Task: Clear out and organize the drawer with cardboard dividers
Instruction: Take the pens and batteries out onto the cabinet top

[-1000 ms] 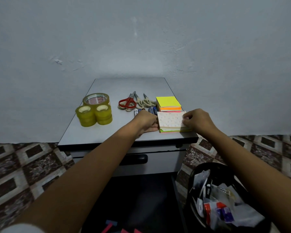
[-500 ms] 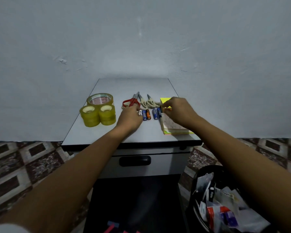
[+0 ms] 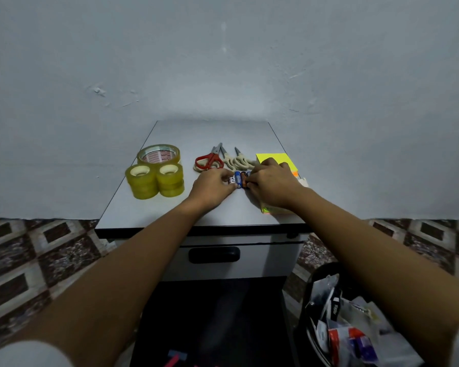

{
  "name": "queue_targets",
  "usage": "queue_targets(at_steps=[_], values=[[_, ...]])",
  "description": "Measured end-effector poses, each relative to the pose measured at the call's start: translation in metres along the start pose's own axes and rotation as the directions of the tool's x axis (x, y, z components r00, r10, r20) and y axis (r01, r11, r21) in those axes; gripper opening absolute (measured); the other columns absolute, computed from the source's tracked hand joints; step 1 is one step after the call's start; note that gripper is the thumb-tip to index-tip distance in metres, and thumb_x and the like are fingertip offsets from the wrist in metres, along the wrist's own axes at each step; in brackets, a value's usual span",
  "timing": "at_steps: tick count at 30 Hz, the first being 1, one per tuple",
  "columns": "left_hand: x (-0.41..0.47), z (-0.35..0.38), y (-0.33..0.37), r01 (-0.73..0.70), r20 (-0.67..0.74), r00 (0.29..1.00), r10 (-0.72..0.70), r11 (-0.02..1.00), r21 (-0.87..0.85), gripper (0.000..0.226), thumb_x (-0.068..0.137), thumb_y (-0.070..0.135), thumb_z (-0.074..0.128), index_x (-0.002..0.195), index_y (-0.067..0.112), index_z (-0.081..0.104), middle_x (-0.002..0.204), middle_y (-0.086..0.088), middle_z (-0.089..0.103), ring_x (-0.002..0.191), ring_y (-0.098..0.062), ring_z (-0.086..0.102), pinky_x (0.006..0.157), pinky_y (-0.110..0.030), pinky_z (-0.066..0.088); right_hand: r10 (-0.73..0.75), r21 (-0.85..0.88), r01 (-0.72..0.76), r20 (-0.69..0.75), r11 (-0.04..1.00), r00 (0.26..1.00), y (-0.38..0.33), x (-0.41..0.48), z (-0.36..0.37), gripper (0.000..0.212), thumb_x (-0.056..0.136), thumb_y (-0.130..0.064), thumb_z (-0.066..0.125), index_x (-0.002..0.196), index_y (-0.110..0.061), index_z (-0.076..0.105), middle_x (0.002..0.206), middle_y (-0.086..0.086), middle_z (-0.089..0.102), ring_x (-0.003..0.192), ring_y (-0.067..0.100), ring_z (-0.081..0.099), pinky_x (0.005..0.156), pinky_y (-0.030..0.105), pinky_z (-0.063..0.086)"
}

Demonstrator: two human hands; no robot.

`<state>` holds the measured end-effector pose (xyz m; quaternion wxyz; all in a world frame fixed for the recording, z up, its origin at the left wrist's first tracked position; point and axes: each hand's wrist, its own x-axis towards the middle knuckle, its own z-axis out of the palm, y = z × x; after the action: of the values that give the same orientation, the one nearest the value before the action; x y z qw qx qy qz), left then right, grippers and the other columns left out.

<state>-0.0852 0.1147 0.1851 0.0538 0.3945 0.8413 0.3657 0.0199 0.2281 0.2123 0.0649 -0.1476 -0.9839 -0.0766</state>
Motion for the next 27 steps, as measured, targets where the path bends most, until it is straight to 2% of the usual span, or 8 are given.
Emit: queue_targets(at_steps=[7, 12, 18, 20, 24, 27], values=[[0.001, 0.0, -0.003, -0.013, -0.001, 1.0, 0.013, 1.0, -0.012, 0.042, 0.086, 0.024, 0.064, 0.126, 0.011, 0.058, 0.124, -0.007, 0.061, 0.108, -0.02, 0.057, 0.094, -0.033, 0.048, 0.0, 0.029, 0.001, -0.026, 1.0, 1.0, 0.002, 0.0, 0.002, 0.035, 0.098, -0.031, 0.036, 0.117, -0.015, 0.062, 0.121, 0.006, 0.057, 0.12, 0.029, 0.038, 0.089, 0.041, 0.035], [0.001, -0.002, -0.002, -0.022, -0.001, 1.0, 0.022, 1.0, -0.002, 0.043, 0.086, 0.023, 0.064, 0.126, 0.009, 0.058, 0.123, -0.008, 0.06, 0.108, -0.019, 0.056, 0.085, -0.023, 0.042, 0.019, 0.041, -0.017, -0.04, 0.999, 0.999, 0.002, 0.001, 0.001, 0.034, 0.098, -0.031, 0.037, 0.112, -0.015, 0.064, 0.118, 0.007, 0.057, 0.117, 0.029, 0.04, 0.085, 0.04, 0.036], [-0.003, -0.007, -0.001, -0.004, 0.0, 1.0, 0.004, 1.0, -0.022, 0.046, 0.087, 0.024, 0.063, 0.129, 0.011, 0.055, 0.125, -0.007, 0.059, 0.104, -0.012, 0.054, 0.082, -0.022, 0.04, 0.017, 0.089, -0.009, -0.092, 0.996, 0.996, 0.0, 0.0, -0.002, 0.032, 0.096, -0.027, 0.039, 0.113, -0.015, 0.064, 0.121, 0.005, 0.058, 0.117, 0.03, 0.041, 0.084, 0.038, 0.036], [-0.011, -0.01, 0.001, -0.008, -0.023, 1.0, 0.007, 0.999, -0.052, 0.045, 0.087, 0.025, 0.063, 0.13, 0.014, 0.055, 0.126, -0.005, 0.059, 0.101, -0.008, 0.052, 0.082, -0.02, 0.039, 0.002, 0.111, 0.012, -0.127, 0.994, 0.992, -0.001, -0.004, -0.004, 0.032, 0.095, -0.027, 0.042, 0.116, -0.015, 0.063, 0.119, 0.006, 0.059, 0.116, 0.031, 0.042, 0.086, 0.039, 0.038], [-0.039, -0.02, 0.001, -0.064, -0.028, 0.998, 0.063, 0.997, -0.048, 0.046, 0.087, 0.024, 0.064, 0.131, 0.016, 0.053, 0.128, -0.005, 0.058, 0.111, -0.012, 0.055, 0.086, -0.016, 0.038, -0.05, 0.265, 0.112, -0.23, 0.958, 0.972, -0.007, -0.022, -0.005, 0.033, 0.091, -0.03, 0.048, 0.116, -0.018, 0.065, 0.113, 0.008, 0.063, 0.108, 0.035, 0.05, 0.089, 0.047, 0.044], [-0.074, -0.024, -0.004, -0.144, -0.024, 0.989, 0.143, 0.989, -0.045, 0.044, 0.086, 0.02, 0.066, 0.128, 0.015, 0.056, 0.121, -0.004, 0.06, 0.102, -0.008, 0.055, 0.083, -0.009, 0.038, -0.082, 0.335, 0.168, -0.256, 0.927, 0.963, -0.017, -0.051, 0.001, 0.04, 0.086, -0.034, 0.047, 0.114, -0.014, 0.067, 0.112, 0.011, 0.065, 0.103, 0.036, 0.055, 0.086, 0.047, 0.046]])
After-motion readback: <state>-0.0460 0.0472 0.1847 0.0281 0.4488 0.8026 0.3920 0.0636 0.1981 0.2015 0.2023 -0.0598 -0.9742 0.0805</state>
